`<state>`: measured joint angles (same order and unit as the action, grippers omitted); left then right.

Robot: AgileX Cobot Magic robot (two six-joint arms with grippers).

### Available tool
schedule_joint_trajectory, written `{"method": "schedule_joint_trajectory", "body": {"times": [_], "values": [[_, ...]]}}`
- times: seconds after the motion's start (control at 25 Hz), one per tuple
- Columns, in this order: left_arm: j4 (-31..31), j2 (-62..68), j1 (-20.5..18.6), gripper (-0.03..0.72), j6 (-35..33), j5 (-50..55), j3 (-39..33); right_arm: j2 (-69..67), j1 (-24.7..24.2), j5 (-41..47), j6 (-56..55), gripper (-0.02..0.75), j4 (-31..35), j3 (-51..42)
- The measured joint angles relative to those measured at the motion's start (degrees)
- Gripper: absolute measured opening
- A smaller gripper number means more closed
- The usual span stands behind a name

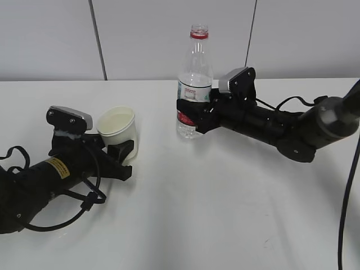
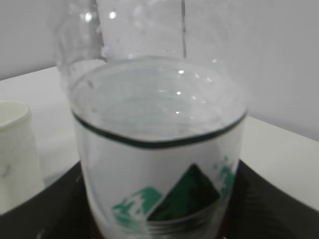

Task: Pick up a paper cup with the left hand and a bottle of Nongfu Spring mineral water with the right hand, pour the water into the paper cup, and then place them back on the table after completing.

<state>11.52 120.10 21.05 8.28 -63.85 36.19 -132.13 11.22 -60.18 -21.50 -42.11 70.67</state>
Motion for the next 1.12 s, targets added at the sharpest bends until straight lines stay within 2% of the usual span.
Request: {"method": "schedule_joint_trajectory", "body": {"times": [0.4,0.84,1.0,1.12], "values": [[0.2,3.8,0.0,0.353,-0.2,-2.3,0.5,-0.4,0.0,-0.1,5.4,0.476,-0.4,0.0],[0.2,3.9,0.0,0.359,-0.2,-2.6,0.5,-3.9,0.0,-3.0,6.2,0.476,-0.5,0.0],[0.3,4.0,0.0,0.435,-0.2,-2.3,0.5,-3.9,0.0,-3.2,6.2,0.485,-1.4,0.0],[0.2,4.1,0.0,0.516,-0.2,-1.9,0.4,-3.9,0.0,-3.7,6.2,0.563,-4.0,0.0]]}}
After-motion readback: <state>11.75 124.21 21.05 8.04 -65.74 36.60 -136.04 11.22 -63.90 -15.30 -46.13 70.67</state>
